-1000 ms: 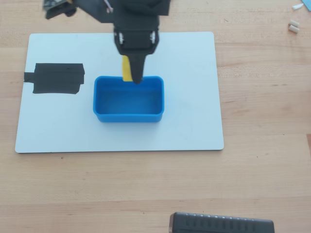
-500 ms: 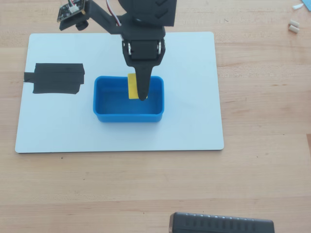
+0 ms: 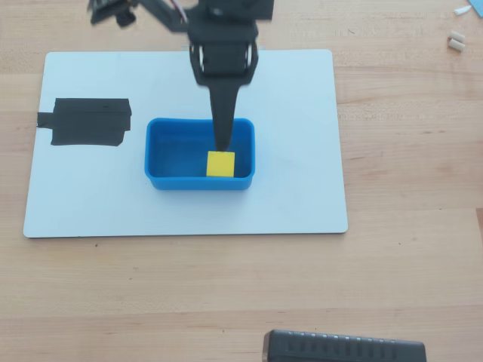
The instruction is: Pick up yellow cube and drop it in the blue rectangular bin
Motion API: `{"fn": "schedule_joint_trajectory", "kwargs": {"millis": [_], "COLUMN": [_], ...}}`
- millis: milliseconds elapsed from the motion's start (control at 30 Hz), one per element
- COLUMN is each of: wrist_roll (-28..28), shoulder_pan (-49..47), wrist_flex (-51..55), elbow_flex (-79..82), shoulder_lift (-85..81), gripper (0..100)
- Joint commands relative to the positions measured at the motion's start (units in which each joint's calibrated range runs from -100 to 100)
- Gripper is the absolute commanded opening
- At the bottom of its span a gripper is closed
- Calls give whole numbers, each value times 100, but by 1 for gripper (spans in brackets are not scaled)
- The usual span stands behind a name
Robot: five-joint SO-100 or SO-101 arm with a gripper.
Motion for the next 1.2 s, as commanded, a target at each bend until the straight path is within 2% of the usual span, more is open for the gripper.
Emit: {"fn": "schedule_joint_trajectory", "kwargs": {"millis": [0, 67, 333, 767, 1167], "wrist_roll": [-10, -10, -15, 20, 24], "shoulder_pan": [-104, -155, -104, -181, -44], "wrist_flex": [468, 700, 972, 122, 39], "elbow_flex": [144, 398, 1762, 4198, 4644], "shoulder_lift": [-1081, -1564, -2781, -4007, -4333], "gripper": [27, 24, 0, 0, 0]}}
